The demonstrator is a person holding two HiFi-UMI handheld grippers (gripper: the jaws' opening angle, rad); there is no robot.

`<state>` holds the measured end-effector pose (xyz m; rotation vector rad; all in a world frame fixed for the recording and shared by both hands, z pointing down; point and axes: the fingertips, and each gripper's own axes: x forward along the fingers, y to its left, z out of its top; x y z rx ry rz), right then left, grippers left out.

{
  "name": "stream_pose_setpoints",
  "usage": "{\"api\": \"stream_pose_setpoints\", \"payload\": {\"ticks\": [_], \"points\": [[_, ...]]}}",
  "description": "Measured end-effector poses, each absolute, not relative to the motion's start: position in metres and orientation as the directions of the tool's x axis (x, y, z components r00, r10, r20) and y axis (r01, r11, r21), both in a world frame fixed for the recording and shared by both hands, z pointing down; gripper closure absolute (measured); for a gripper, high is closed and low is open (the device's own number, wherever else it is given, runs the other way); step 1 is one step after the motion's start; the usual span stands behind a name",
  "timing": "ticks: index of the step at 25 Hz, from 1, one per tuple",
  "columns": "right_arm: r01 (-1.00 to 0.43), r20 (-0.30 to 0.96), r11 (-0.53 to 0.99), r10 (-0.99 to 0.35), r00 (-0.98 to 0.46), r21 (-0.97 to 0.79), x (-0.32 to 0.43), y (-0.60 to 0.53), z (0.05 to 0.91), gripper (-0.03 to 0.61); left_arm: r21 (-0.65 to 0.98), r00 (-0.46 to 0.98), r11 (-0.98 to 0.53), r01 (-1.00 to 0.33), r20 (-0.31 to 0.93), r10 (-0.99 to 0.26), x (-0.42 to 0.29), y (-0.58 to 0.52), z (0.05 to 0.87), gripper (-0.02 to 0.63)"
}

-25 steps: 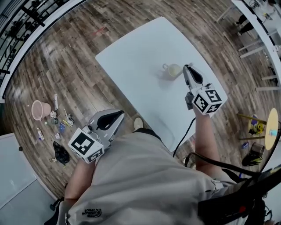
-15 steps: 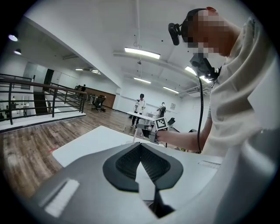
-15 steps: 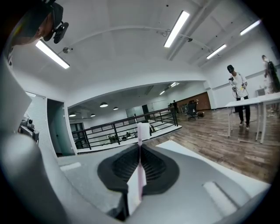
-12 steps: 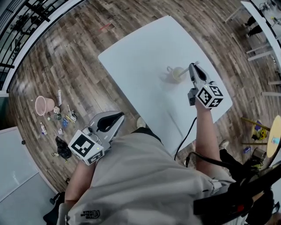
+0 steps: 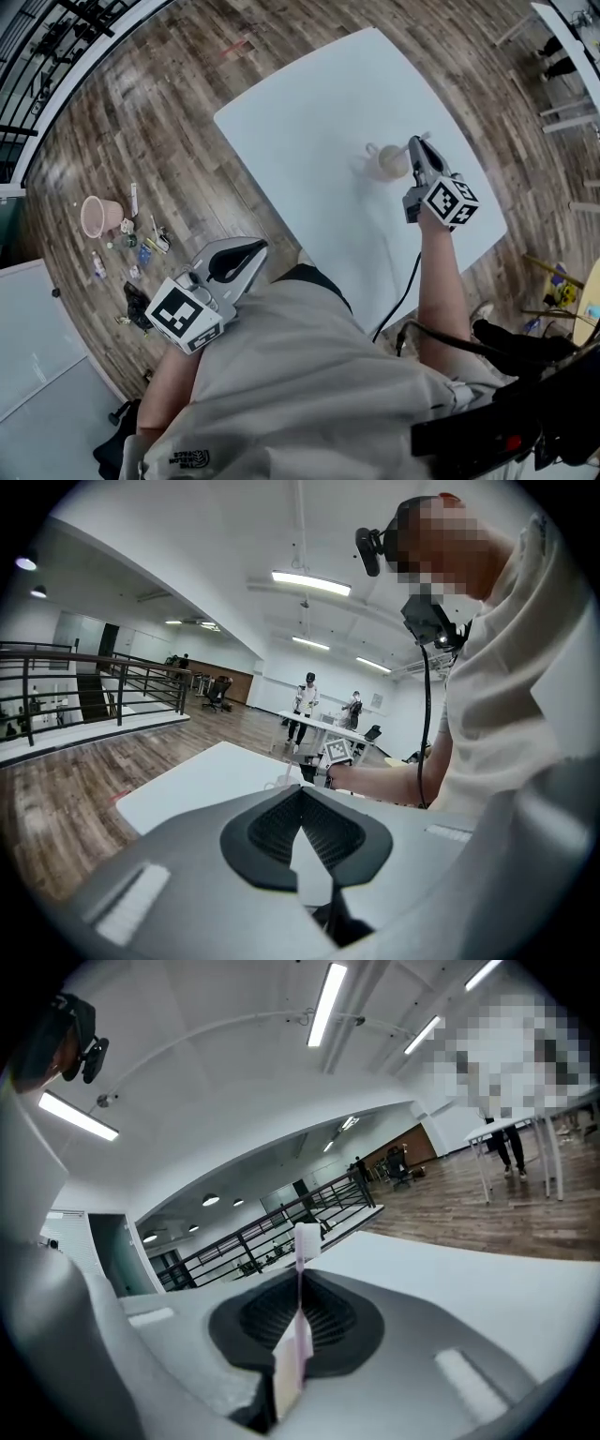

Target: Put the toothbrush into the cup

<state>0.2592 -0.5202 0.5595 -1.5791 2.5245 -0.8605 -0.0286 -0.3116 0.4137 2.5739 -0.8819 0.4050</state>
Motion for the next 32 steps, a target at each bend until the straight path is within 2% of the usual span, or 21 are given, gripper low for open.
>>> {"api": "stream_pose_setpoints", "payload": {"ticks": [16,32], "points": [[-0.749,0.224,0.303,-0.829,-0.512,-0.59,0.262,-0.52,0.601,0.566,0.247,0.751,-0.732,-0.635,0.42,-0.51,-0.032,-0.314,0.419,0.609],[-0.748,0.23,0.3,-0.826,-0.514,-0.593,0.263,-0.523,0.601,0.563,0.257,0.75,-0.722,-0.642,0.405,-0.523,-0.041,-0.312,0.415,0.609]]}}
